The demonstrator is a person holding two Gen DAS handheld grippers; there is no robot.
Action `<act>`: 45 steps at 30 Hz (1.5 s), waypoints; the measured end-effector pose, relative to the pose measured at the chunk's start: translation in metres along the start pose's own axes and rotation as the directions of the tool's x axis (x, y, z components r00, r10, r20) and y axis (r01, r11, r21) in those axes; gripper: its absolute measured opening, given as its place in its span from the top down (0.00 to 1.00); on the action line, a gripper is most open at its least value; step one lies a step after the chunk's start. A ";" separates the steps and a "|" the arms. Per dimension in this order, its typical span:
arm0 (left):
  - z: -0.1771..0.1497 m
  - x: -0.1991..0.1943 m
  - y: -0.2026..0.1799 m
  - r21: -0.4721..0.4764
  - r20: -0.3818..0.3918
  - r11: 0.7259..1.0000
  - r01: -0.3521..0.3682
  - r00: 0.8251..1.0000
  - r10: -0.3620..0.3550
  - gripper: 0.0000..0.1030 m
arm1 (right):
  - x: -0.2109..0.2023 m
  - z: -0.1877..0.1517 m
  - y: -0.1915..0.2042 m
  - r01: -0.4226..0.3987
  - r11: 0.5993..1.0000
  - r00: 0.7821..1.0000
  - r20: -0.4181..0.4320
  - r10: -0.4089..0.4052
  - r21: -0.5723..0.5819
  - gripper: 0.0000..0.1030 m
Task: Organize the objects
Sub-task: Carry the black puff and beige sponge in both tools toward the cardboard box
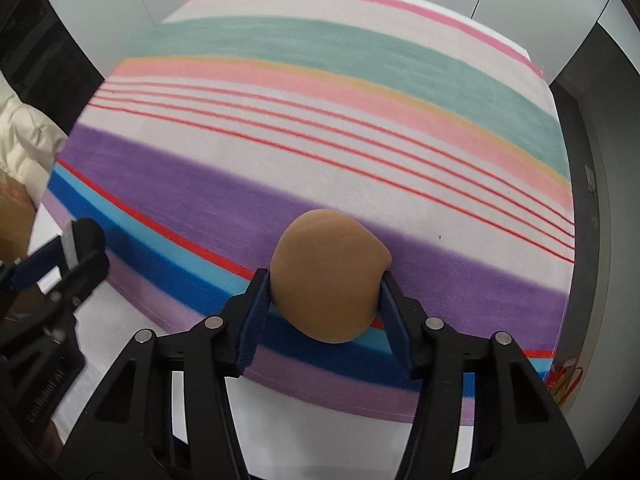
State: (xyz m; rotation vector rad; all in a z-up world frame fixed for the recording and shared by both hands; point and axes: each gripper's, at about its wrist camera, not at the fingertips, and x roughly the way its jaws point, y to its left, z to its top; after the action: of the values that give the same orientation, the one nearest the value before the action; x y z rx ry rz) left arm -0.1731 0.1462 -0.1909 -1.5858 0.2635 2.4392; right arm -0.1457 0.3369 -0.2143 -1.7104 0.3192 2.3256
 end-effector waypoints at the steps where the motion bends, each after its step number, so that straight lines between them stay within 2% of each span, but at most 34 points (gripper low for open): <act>1: 0.001 -0.003 0.001 0.001 0.010 1.000 0.002 1.000 -0.002 0.51 | -0.005 0.002 0.002 -0.012 1.000 1.000 0.006 0.012 -0.003 0.46; 4: 0.004 -0.017 0.005 -0.002 0.044 1.000 -0.012 0.999 0.012 0.51 | -0.024 0.011 0.012 -0.022 0.999 0.999 0.048 0.024 -0.050 0.46; 10: 0.008 -0.052 0.020 -0.081 0.100 0.996 -0.030 0.994 0.038 0.51 | -0.070 0.019 0.031 -0.040 0.992 0.989 0.137 0.056 -0.117 0.46; 15: 0.009 -0.085 0.035 -0.126 0.157 0.991 -0.043 0.986 0.062 0.51 | -0.112 0.023 0.046 -0.049 0.984 0.974 0.212 0.085 -0.171 0.46; 21: 0.011 -0.118 0.047 -0.143 0.226 0.989 -0.040 0.972 0.071 0.51 | -0.152 0.011 0.064 -0.045 0.970 0.953 0.282 0.114 -0.239 0.46; 34: 0.006 -0.153 0.072 -0.183 0.284 0.983 -0.032 0.955 0.084 0.51 | -0.183 0.019 0.078 -0.087 0.966 0.926 0.338 0.169 -0.244 0.46; 45: -0.002 -0.171 0.115 -0.259 0.313 0.965 -0.049 0.941 0.131 0.51 | -0.191 0.032 0.106 -0.122 0.955 0.912 0.350 0.215 -0.269 0.46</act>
State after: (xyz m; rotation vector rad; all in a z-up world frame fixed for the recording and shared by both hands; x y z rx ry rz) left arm -0.1363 0.0208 -0.0321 -1.2399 -0.0288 2.8498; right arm -0.1534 0.2354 -0.0189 -1.3231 0.1185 2.8564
